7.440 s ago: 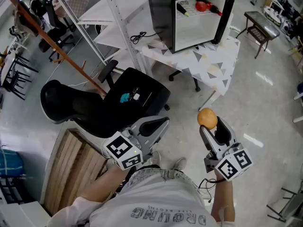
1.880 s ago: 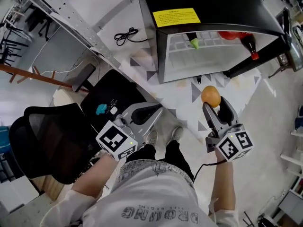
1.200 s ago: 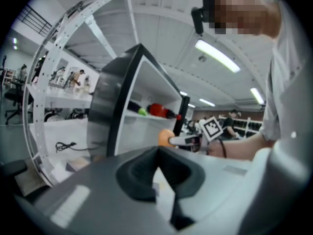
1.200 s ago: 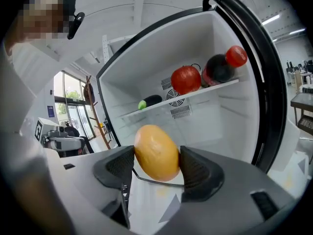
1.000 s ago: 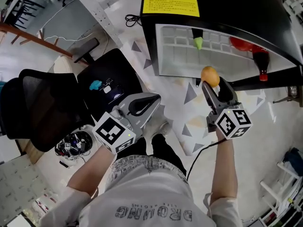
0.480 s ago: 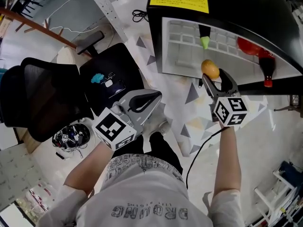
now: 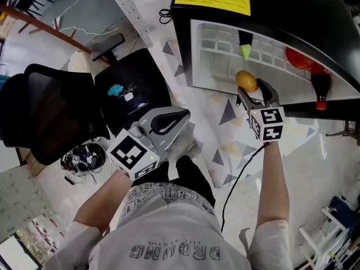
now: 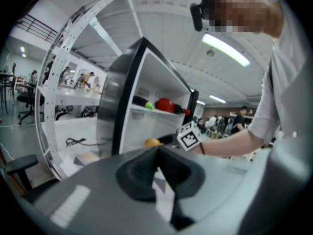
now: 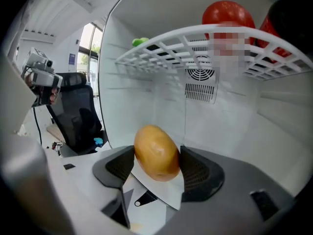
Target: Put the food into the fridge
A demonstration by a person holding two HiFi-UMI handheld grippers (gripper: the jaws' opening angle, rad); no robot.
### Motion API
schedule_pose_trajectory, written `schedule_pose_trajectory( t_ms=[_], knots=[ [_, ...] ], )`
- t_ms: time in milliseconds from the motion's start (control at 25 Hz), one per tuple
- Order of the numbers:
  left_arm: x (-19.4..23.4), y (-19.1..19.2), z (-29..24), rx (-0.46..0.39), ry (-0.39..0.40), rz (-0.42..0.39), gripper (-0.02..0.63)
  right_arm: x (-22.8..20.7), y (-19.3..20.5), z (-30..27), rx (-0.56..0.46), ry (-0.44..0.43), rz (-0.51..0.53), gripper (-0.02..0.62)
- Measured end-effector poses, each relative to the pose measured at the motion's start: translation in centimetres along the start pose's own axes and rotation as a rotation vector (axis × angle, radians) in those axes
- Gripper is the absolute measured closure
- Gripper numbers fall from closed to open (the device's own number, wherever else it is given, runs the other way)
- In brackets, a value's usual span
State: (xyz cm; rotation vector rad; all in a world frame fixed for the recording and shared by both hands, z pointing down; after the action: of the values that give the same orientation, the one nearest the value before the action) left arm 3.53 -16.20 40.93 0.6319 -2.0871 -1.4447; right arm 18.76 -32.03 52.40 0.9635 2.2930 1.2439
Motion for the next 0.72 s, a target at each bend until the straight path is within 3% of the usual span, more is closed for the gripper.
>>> schedule_pose_trajectory(
  t_ms=[200,720],
  knots=[
    [-0.2,-0.1,-0.2,0.004,-0.003,-0.003,0.598,-0.4,1.4,-1.5,0.064,0.007,0.114,0.318],
    [0.2,0.4,-1.1,0.011,-0.002,0.018,0.598,-0.8,3.2,-3.4,0.128,0.006,0.237,0.318]
  ],
)
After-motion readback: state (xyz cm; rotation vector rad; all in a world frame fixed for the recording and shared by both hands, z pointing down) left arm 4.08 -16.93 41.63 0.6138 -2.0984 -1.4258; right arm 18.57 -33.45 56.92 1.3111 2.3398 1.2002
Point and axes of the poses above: the fingertips, and each gripper's own axes: z backward along the fingers, x to its left, y out of its underside, the point moved 1 cm from there along z, backward along the fingers, and after that the axes turned 5 degrees about -z, right-handed, at the moved point
